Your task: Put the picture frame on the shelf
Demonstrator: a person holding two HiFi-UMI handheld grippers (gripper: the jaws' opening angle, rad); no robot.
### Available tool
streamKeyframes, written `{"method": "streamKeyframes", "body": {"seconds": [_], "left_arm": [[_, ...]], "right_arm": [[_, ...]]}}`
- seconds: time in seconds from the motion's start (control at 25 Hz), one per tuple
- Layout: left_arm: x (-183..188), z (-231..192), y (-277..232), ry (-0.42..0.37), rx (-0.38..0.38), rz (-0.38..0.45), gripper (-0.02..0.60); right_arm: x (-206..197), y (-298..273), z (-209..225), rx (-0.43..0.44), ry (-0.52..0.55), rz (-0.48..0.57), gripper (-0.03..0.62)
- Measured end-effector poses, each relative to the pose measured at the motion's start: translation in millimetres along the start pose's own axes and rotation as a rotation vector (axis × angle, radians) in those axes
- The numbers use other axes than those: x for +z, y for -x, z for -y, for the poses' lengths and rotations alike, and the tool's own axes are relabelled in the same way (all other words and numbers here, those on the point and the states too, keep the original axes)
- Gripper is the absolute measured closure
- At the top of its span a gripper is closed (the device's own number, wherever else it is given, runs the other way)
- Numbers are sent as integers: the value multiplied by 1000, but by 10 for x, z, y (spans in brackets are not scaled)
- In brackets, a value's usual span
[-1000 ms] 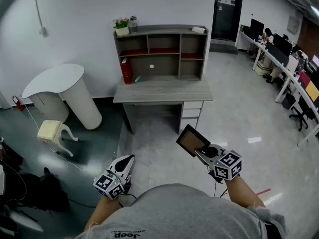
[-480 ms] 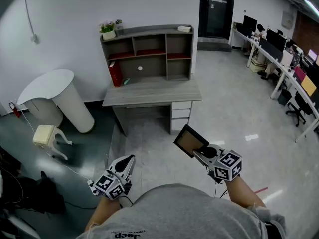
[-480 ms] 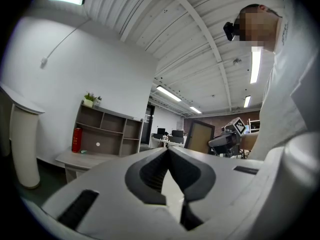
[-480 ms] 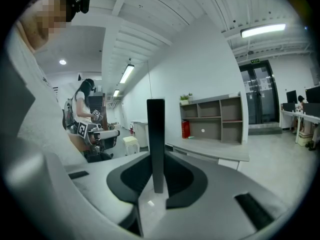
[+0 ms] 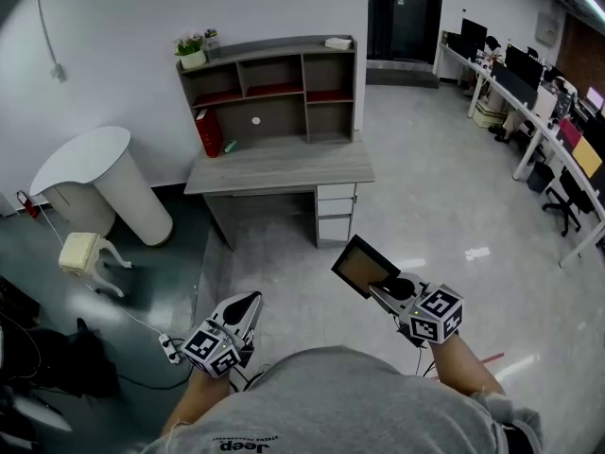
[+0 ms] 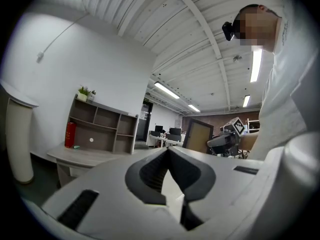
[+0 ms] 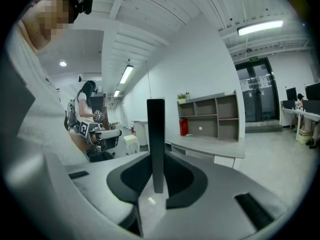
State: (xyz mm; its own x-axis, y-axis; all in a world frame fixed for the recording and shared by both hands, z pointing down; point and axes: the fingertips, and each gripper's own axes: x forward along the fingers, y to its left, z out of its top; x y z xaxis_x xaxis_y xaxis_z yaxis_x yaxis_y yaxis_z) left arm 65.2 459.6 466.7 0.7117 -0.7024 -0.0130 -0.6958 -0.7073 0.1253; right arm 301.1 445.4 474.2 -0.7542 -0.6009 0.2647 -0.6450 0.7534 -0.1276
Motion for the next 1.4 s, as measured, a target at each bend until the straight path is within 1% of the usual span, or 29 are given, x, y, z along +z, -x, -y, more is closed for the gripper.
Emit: {"method": "streamKeyframes", "body": {"seconds": [0.2, 0.4, 0.6, 0.8, 1.0, 1.2, 1.4], "left_arm": [[-15, -266, -9, 21, 19, 1, 572], [-5, -719, -104, 10, -5, 9, 571], [51, -1508, -240, -3, -43, 14, 572], [308, -2460, -359, -18, -80, 23, 572], [555, -3315, -412, -31, -89, 31, 572], [680, -3940, -424, -36, -101, 40, 572], [725, -4365, -452, -37, -113, 31, 572]], "right_arm": [[46, -278, 40, 18, 4, -13, 517], [149, -740, 136, 11, 14, -30, 517], [363, -1459, 273, -24, 18, -24, 517], [737, -2358, 344, -32, 7, -12, 517], [1111, -3176, 414, -29, 13, -2, 517], [1338, -3789, 528, -43, 14, 3, 517], [1494, -4196, 642, -51, 11, -2, 517]]}}
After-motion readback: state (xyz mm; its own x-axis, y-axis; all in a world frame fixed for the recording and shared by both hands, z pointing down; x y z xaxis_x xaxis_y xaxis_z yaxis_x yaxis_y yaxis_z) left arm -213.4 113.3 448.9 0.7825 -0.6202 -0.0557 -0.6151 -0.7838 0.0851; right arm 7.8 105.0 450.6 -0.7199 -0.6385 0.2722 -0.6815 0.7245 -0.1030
